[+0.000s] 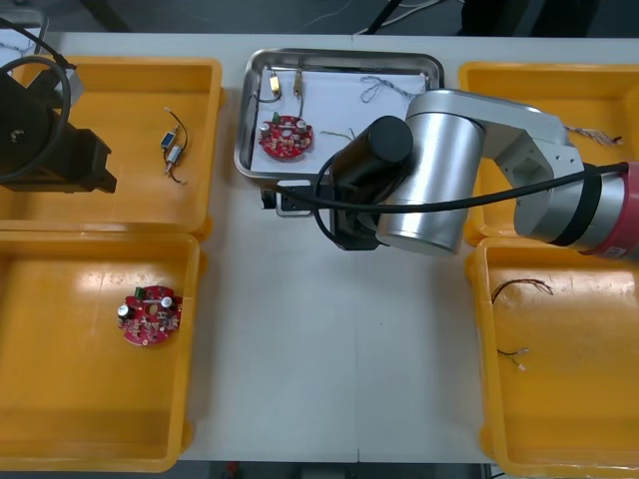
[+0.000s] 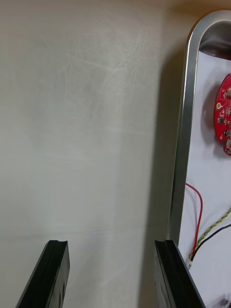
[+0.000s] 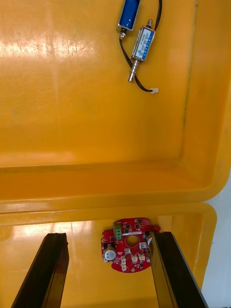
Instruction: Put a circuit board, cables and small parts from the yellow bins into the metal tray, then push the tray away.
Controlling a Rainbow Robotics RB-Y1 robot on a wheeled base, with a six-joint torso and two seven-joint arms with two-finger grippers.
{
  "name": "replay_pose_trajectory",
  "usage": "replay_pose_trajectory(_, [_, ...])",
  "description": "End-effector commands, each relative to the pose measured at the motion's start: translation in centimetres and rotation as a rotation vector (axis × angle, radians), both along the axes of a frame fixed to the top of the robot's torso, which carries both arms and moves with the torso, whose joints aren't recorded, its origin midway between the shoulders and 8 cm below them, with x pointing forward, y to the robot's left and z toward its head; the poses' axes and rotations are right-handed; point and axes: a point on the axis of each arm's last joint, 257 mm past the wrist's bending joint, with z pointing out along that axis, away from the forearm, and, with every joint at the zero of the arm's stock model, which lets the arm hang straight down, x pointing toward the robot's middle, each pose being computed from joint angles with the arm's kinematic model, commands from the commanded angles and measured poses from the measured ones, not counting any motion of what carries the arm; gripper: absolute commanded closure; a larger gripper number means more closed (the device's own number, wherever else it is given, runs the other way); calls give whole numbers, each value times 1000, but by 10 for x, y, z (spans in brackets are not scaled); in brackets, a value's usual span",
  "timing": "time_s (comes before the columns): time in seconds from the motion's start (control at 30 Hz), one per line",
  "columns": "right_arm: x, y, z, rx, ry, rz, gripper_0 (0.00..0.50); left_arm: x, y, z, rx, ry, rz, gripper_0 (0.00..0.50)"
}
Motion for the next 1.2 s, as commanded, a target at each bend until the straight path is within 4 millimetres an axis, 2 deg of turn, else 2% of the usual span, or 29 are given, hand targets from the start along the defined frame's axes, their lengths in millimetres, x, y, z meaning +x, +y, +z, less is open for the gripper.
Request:
replay_pose_trajectory(0.03, [-7, -18, 20, 70, 13, -87, 0, -6, 16, 2, 32, -3, 61, 0])
replay_pose_trajectory(0.33, [-35, -47, 29, 174, 154, -223, 0, -6, 16, 2, 32, -3, 61, 0])
replay_pose_trajectory(0.67, [-47, -88, 51, 271, 219, -385, 0, -6, 16, 2, 32, -3, 61, 0])
replay_pose_trajectory(0.87, [-59, -120, 64, 359, 256, -544, 0, -6, 16, 2, 32, -3, 61, 0])
replay_pose_trajectory(1.2, [-76, -186, 71, 462, 287, -806, 0, -6, 16, 2, 32, -3, 61, 0])
